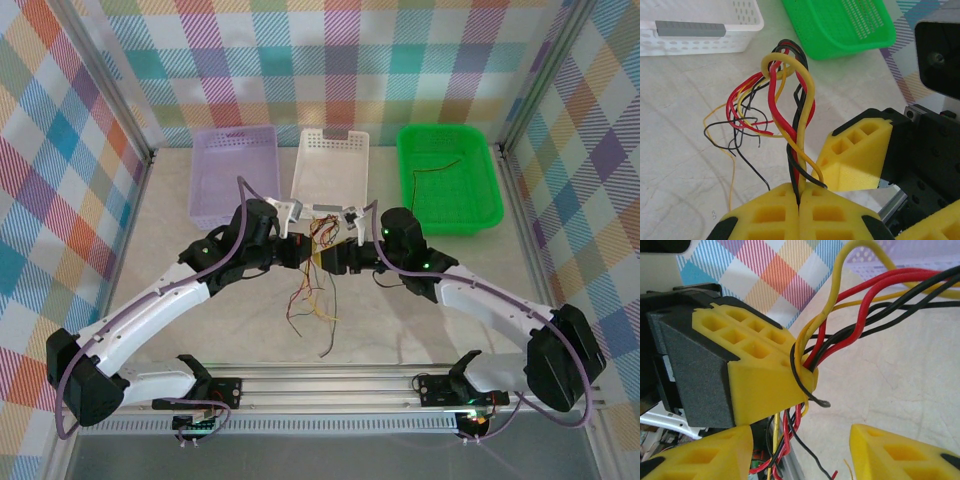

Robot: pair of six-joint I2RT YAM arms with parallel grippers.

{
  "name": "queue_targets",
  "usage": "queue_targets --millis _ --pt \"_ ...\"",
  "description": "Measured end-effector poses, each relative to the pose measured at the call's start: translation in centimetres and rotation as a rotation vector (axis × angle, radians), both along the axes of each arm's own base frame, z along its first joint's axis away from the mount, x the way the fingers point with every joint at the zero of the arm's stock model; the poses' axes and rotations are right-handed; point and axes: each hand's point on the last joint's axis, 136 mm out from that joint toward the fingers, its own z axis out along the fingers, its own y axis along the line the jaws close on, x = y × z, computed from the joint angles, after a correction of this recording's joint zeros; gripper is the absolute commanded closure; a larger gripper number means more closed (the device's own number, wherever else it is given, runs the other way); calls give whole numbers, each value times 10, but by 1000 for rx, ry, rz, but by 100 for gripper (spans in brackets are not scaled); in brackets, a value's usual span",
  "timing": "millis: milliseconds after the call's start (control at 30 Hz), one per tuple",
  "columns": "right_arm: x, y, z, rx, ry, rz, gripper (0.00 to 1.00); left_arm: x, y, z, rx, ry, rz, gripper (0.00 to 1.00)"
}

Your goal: Untangle the cables

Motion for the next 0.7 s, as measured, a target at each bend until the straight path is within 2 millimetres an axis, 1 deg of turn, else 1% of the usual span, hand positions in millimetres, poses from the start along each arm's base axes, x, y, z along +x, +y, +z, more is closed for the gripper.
queue_targets --millis 167,267,433,600,700 --pt "3 2 0 1 -24 -21 56 1 0 0 0 0 2 100" --pt "4 3 0 6 -33 -25 58 1 1 -1 0 4 7 100" --pt "3 3 -4 6 -38 -28 58 3 3 -4 -19 27 27 100" --pt "1 3 -10 6 -43 -32 56 7 3 -3 -92 75 43 100" --pt "0 5 -9 10 -46 -27 56 10 3 0 -137 94 54 100"
